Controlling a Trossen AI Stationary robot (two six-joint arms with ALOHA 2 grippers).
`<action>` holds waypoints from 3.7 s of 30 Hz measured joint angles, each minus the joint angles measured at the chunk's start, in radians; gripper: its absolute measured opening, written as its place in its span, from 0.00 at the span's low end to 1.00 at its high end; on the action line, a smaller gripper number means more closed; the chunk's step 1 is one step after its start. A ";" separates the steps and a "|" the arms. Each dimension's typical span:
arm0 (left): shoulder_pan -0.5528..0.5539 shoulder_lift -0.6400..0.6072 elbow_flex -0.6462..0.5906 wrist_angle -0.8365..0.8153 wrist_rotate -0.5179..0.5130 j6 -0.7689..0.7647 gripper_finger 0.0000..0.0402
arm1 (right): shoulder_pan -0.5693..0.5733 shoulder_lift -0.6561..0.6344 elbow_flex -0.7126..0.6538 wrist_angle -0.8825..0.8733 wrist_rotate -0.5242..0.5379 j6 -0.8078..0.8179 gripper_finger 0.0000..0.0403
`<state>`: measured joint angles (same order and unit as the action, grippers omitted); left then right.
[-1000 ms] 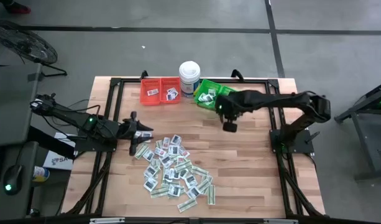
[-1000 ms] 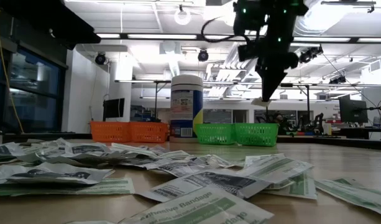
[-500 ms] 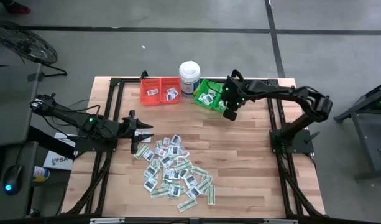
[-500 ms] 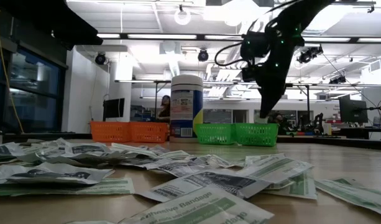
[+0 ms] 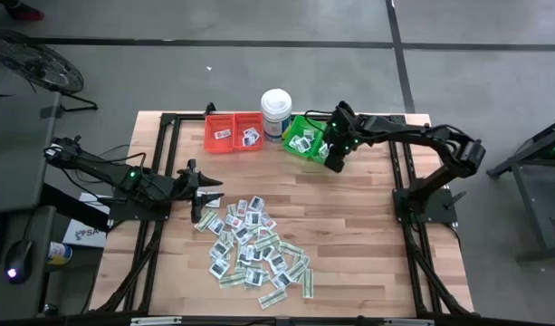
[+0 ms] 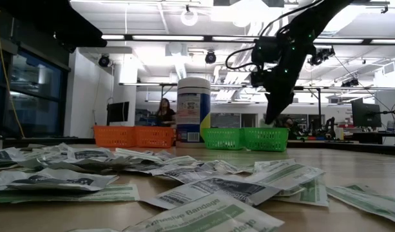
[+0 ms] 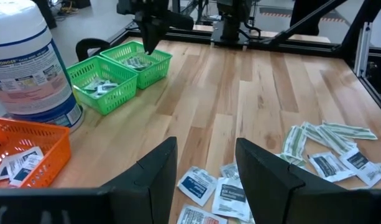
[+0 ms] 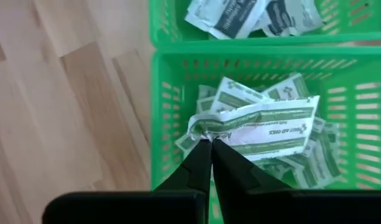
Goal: Pick & Place First Aid Supplies
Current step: Put the green bandage pack into the right green bin
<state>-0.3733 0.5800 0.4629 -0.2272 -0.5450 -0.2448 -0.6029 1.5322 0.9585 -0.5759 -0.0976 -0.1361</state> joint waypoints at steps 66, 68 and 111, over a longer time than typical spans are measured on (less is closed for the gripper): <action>0.000 0.000 0.000 -0.008 0.225 0.040 0.40 | 1.029 0.031 0.002 0.276 0.103 1.420 0.38; 0.000 0.000 0.000 -0.008 0.243 0.044 0.40 | 1.052 0.074 0.002 0.326 0.119 1.467 0.38; 0.000 0.000 0.000 -0.016 0.328 0.061 0.40 | 1.147 0.322 0.002 0.599 0.206 1.618 0.34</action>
<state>-0.3735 0.5804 0.4625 -0.2428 -0.2175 -0.1837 0.5442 1.8545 0.9600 0.0230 0.1085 1.4818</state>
